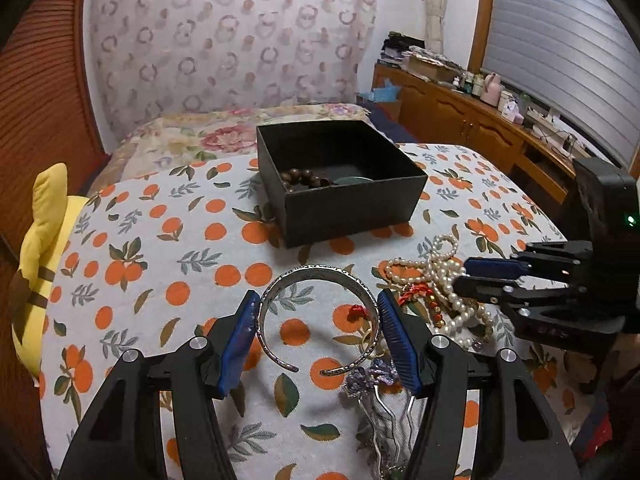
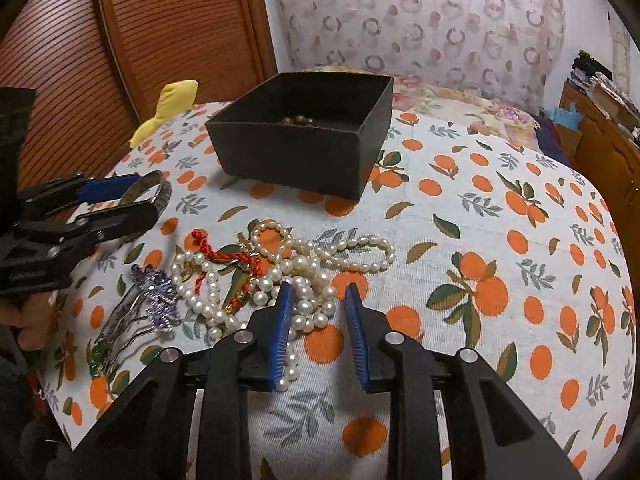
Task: Organize jewelry
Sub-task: 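Grasp and lift the pearl necklace with the right gripper while the left holds the bangle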
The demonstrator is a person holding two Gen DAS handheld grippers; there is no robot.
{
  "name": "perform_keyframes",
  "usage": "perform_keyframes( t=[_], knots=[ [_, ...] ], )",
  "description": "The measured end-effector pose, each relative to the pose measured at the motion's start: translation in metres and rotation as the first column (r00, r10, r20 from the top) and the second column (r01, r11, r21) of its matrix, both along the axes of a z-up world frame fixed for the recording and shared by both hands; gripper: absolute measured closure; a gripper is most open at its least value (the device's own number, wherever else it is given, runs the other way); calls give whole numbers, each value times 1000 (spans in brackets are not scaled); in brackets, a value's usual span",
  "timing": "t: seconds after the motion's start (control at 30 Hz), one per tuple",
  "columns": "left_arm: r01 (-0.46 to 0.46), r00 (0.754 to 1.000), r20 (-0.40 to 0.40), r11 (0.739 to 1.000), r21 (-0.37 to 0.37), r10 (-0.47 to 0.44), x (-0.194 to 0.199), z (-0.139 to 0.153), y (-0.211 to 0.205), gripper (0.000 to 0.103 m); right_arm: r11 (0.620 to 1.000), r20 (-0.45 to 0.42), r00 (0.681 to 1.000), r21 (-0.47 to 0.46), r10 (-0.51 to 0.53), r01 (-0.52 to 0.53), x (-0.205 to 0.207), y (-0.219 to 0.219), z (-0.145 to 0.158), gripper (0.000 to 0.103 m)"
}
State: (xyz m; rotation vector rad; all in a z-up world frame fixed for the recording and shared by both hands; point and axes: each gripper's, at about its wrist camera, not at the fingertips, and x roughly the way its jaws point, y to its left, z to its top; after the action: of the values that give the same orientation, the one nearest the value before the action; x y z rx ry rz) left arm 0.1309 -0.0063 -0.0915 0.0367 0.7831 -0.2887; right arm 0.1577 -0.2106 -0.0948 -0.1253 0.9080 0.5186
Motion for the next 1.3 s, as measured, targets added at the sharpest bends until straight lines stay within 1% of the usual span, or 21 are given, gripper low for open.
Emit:
perform_keyframes(
  t=[0.13,0.17,0.2,0.27,0.37,0.4,0.5,0.67,0.93,1.07,1.3],
  knots=[
    [5,1000,2,1000,-7,-5,-2,1,-1,45,1000,-6,1000,3,2,-2,4,0,-1,74],
    [6,1000,3,1000,-7,-6,-2,1,-2,45,1000,-7,1000,6,2,-2,5,-1,-1,76],
    [8,1000,4,1000,-8,-8,-3,1,-2,45,1000,-11,1000,16,10,-10,5,-1,-1,86],
    [10,1000,5,1000,-8,-10,-4,1,-3,45,999,-21,1000,33,18,-18,6,-2,-1,88],
    [10,1000,4,1000,-10,-10,-5,1,-3,45,1000,3,1000,19,12,-12,1,-2,-1,89],
    [10,1000,5,1000,-9,-10,-5,1,-3,45,1000,13,1000,22,7,-7,0,-3,0,95],
    [9,1000,7,1000,-9,-9,-5,2,-3,45,1000,43,999,31,-3,1,-5,-8,7,95],
    [4,1000,21,1000,-18,-4,-9,9,-4,45,999,110,994,38,-7,3,-14,-16,28,95],
    [3,998,59,999,-36,0,-14,24,-3,45,998,222,975,62,-2,-12,-31,-24,75,95],
    [4,997,76,999,-43,-1,-16,32,-4,45,997,265,964,74,1,-21,-38,-25,95,95],
    [3,994,106,999,-49,2,-18,44,-5,45,996,315,949,83,-4,-24,-46,-26,120,95]
  ],
)
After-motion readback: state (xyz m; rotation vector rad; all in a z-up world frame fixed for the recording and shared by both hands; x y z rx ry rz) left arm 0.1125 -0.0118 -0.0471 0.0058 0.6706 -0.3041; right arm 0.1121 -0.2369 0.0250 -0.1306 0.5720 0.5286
